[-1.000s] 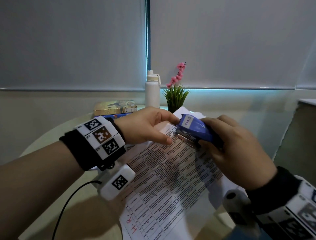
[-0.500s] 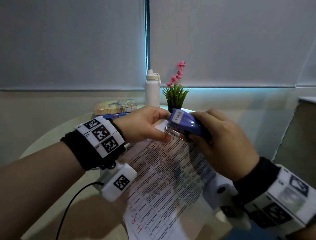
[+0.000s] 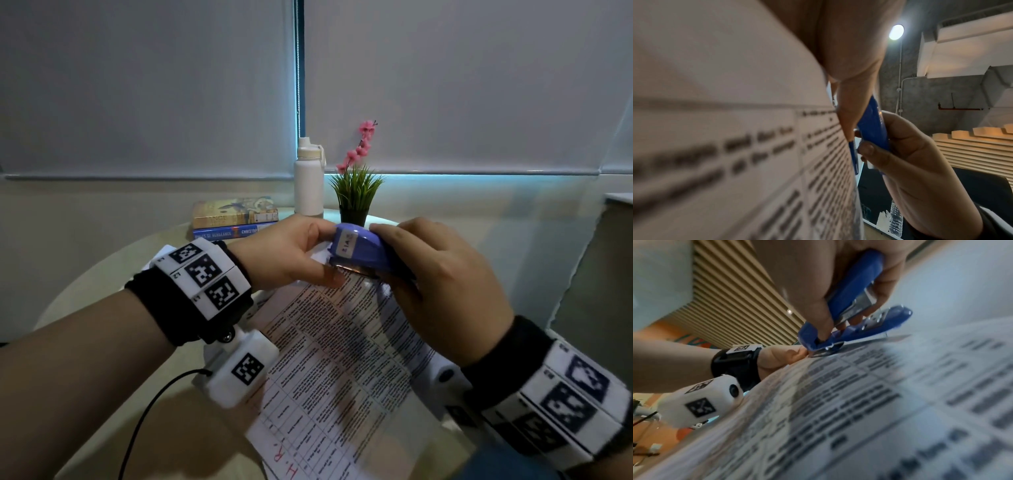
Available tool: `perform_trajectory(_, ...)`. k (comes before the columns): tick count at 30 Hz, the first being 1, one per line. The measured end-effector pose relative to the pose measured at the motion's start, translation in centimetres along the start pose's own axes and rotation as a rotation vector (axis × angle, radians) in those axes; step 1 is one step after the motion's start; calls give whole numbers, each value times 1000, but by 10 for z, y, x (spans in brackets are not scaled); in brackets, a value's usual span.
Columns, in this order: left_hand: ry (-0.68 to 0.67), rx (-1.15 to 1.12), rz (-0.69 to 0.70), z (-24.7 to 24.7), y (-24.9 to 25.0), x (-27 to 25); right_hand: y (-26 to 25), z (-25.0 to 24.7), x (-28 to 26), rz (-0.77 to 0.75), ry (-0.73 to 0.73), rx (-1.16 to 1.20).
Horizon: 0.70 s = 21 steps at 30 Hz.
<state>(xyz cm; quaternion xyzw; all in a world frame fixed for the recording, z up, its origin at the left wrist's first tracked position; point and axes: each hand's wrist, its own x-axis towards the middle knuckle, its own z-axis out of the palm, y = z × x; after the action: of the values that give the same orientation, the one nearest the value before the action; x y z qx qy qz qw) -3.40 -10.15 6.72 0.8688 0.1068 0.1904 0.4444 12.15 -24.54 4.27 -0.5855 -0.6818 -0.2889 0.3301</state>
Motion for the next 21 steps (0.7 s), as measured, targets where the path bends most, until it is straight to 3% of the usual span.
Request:
perform_trajectory(3,18,-17,-11,1,-2,1,0,-1,2,78,-26,79)
perform_trajectory(6,27,-1,6,2,-4,0,-4,2,2,7,0,-11)
perform_trajectory(11,13,-42,-11,2,-3,0,2,2,4,100,-37,145)
perform_trajectory(16,32,22,3,2,-5,-2,-3,7,3,-6,-1,28)
perform_trajectory(19,61,-27,-11,2,-5,-1,-2,6,5,118,-3,190)
perform_trajectory(21,73,-1,-7,4,-6,0,-6,7,3,98,-6,138)
